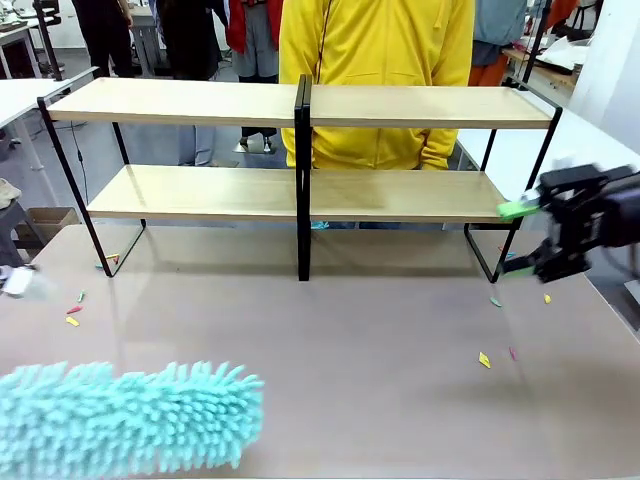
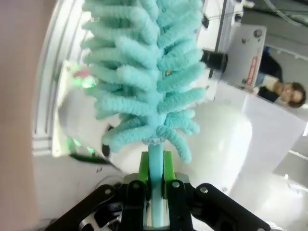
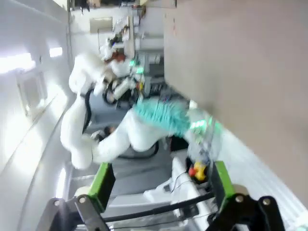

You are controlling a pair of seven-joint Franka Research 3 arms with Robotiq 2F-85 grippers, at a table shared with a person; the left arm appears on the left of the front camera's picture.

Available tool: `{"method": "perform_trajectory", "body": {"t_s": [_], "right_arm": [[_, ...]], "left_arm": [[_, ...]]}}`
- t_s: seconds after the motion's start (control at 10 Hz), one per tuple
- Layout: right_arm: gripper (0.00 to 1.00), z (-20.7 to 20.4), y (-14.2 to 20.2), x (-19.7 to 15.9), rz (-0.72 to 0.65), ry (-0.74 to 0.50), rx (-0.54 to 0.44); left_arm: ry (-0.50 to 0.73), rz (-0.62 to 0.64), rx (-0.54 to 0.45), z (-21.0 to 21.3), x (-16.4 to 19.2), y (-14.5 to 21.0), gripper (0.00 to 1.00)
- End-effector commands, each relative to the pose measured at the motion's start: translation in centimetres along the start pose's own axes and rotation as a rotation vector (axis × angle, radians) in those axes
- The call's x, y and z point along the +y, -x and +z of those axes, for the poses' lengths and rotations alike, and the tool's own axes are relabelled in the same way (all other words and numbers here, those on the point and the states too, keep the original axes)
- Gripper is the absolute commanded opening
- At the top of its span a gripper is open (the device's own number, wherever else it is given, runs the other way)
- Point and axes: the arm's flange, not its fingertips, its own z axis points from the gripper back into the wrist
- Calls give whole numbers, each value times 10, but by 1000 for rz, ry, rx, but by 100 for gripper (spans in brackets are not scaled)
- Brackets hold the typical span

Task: Clean the shelves.
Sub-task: Place the Duster on the table.

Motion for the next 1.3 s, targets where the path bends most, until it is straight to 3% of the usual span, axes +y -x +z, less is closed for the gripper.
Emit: {"method": "perform_trajectory", "body": {"t_s": [0.0, 0.2, 0.6, 0.9, 1.0, 1.1, 1.2], "right_arm": [[100, 25, 10, 17, 71, 31, -81], [100, 25, 10, 17, 71, 31, -81], [100, 25, 10, 17, 71, 31, -81], [100, 25, 10, 17, 71, 31, -81], [100, 25, 10, 17, 71, 31, -81], [100, 25, 10, 17, 71, 31, -81], [100, 25, 10, 17, 71, 31, -81]], "left_arm": [[1, 20, -145, 36, 31, -38, 13], [-74, 55, -192, 61, 49, -57, 13], [-118, 75, 9, 88, 78, -45, 13], [-184, 77, 20, 86, 78, -44, 13], [-253, 113, 10, 87, 75, -43, 54], [-351, 155, -4, 86, 69, -41, 71], [-413, 155, -45, 85, 62, -36, 100]]}}
